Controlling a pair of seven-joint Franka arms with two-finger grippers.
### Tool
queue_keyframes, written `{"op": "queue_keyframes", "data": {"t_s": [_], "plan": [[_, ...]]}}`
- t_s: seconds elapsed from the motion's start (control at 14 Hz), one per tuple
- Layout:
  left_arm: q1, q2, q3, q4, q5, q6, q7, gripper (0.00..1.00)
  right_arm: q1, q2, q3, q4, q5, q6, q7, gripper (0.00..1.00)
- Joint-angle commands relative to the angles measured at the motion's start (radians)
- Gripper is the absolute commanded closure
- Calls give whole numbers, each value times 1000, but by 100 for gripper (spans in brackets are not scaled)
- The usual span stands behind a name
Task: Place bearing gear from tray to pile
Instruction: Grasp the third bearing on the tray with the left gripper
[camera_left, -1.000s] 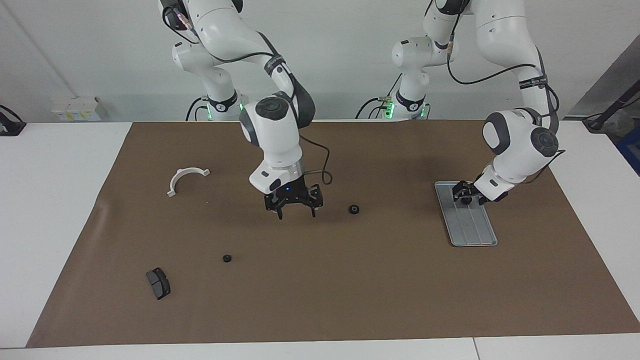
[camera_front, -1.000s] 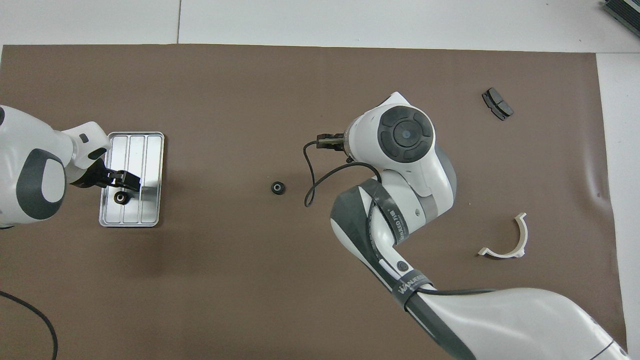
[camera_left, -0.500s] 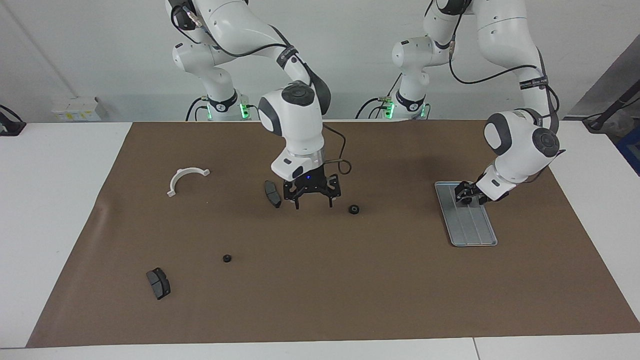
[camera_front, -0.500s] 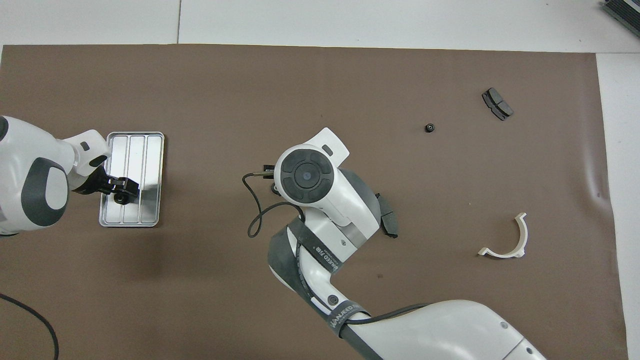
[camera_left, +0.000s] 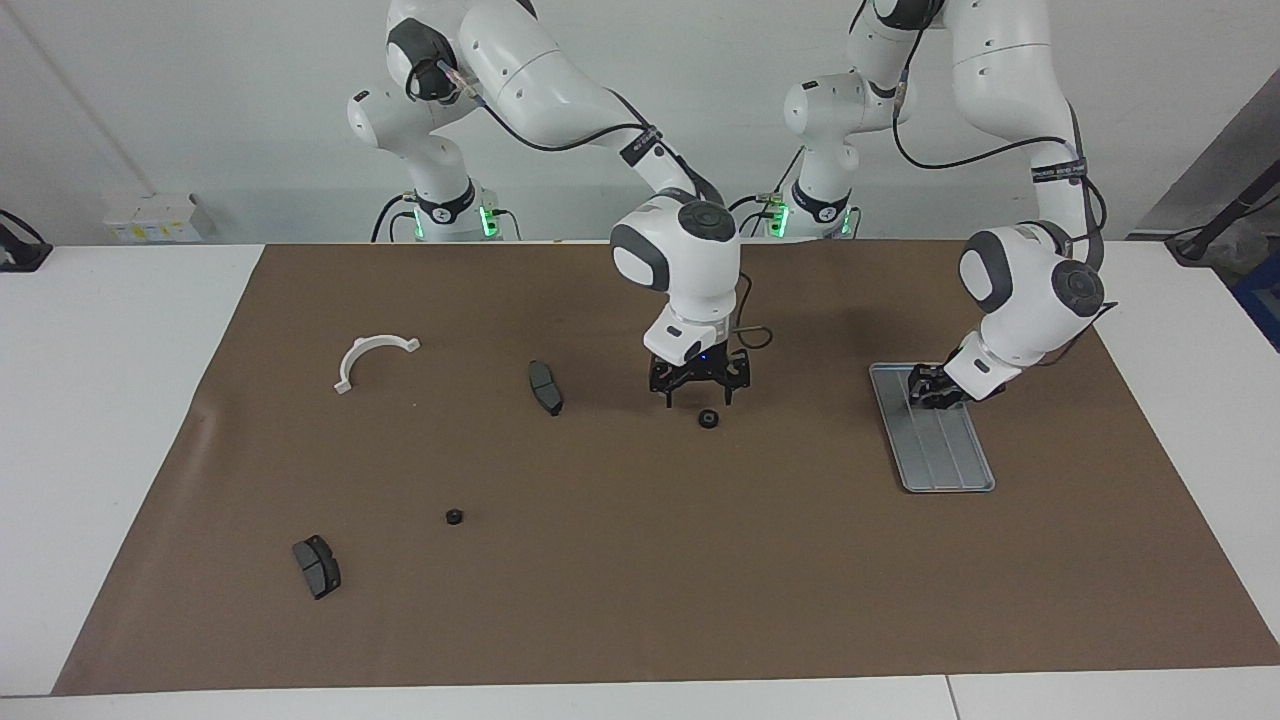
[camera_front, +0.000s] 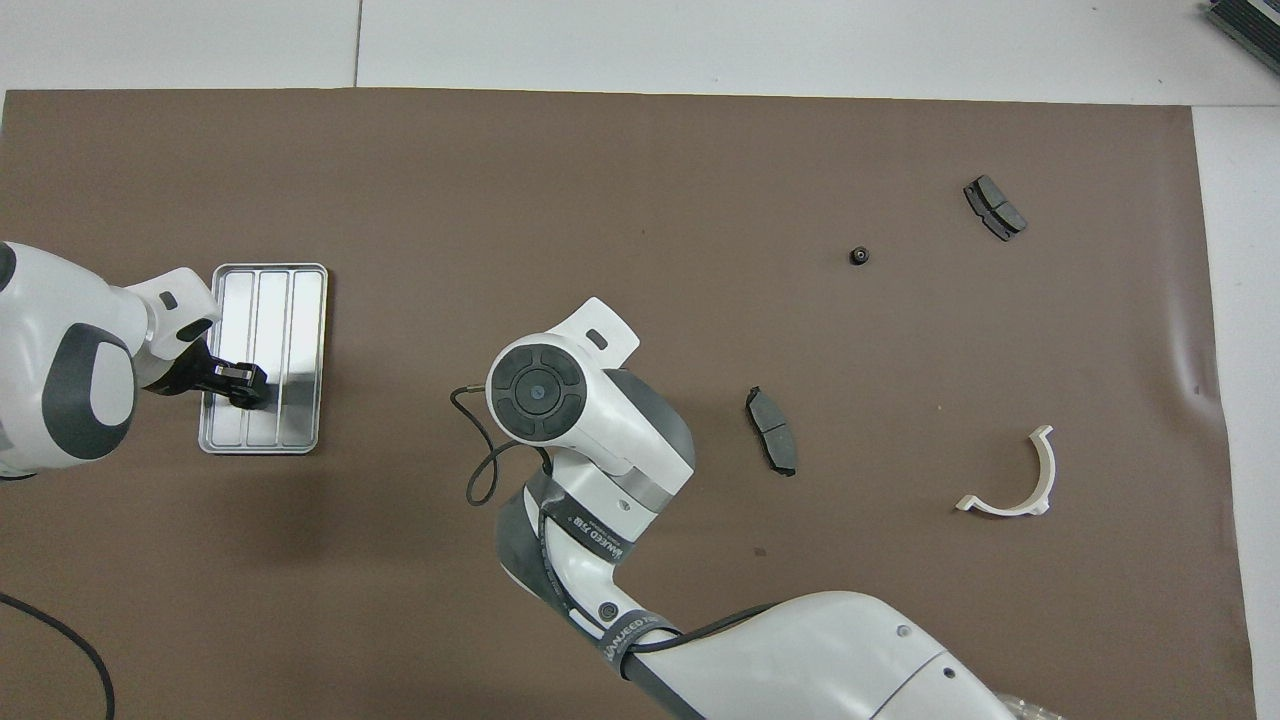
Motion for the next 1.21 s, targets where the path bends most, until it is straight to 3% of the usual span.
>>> {"op": "queue_keyframes", "data": {"t_s": [0.0, 0.36, 0.64, 1.14], "plan": [[16, -28, -5, -38, -9, 21, 36, 67, -2, 30, 1, 30, -38, 9, 24, 0], [25, -27, -5, -38, -9, 21, 36, 86, -8, 48, 1, 30, -52, 71, 22, 0], [12, -16, -7, -5, -9, 27, 2, 90, -3, 71, 1, 28, -77, 88, 25, 10], [-71, -14, -9, 117, -9, -45, -228, 91, 5, 97, 1, 30, -86, 124, 44, 27]]}}
